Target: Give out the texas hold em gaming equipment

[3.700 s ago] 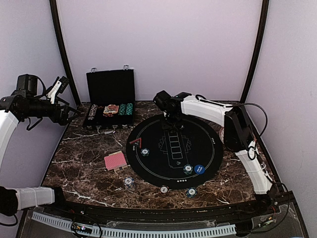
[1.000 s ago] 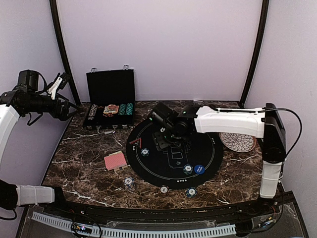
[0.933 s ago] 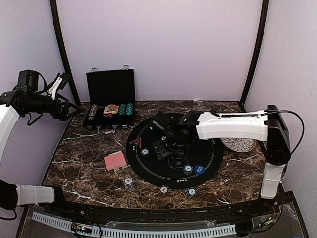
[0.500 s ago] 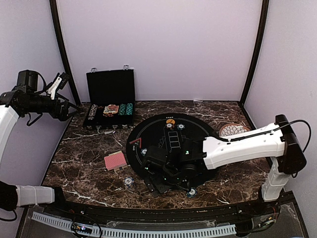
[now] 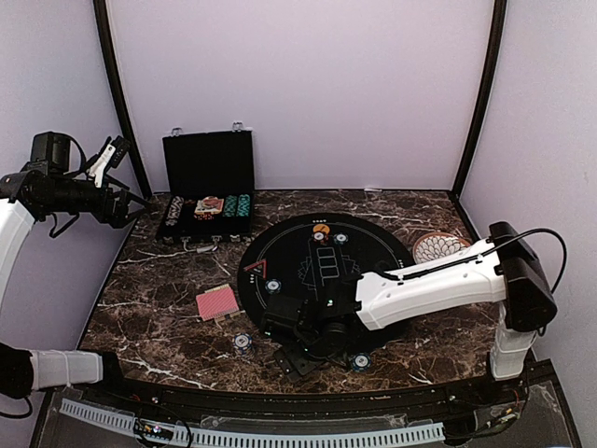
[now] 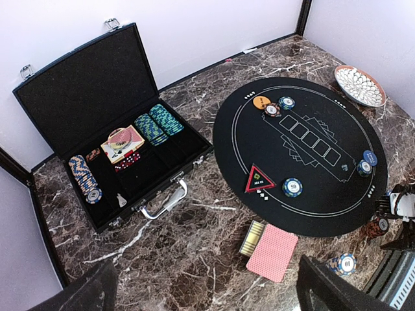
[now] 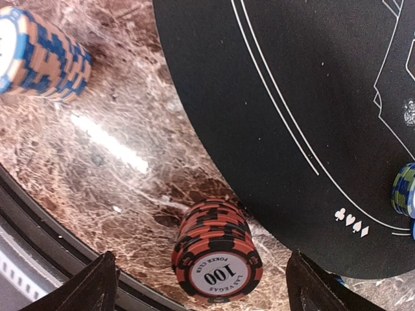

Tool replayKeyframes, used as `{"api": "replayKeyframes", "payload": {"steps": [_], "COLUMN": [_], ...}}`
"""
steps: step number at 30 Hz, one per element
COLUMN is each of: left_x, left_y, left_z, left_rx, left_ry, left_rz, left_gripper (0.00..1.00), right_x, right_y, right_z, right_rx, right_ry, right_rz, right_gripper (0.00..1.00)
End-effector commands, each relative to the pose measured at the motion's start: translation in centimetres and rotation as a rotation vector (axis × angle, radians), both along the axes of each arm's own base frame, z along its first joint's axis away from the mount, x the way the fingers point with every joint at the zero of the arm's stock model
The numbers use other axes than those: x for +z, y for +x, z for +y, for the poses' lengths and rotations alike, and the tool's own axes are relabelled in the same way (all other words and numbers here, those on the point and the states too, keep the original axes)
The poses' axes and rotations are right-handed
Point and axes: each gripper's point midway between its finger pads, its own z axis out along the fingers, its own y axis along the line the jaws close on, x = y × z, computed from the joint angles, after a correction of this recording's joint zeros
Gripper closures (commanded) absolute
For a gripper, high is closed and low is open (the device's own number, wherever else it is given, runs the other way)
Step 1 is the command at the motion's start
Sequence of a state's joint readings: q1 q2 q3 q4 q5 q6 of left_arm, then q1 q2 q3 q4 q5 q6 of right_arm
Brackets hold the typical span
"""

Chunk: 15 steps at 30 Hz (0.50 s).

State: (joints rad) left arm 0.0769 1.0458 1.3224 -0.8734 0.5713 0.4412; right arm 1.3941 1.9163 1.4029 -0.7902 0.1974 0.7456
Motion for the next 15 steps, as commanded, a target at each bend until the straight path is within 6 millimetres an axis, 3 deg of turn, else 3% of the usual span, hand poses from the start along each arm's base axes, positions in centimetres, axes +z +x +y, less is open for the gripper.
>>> {"api": "replayKeyframes", "payload": {"steps": [1, 15], "left_x": [0.2, 0.4], "left_y": [-0.8, -0.5], "left_z": [-0.2, -0.2], "left_rx": [-0.012, -0.014], "left_ry": [-0.013, -0.014], "left_rz": [0.0, -0.002], "left_gripper": [0.01, 0.01], "right_x": [0.3, -0.8], "right_y": [0.2, 1.2], "right_z": [0.1, -0.6], "right_rx": [-0.015, -0.037], "right_ry": [-0.015, -0.024], "right_rz": [0.005, 0.028], "right_gripper": [0.1, 0.22]}}
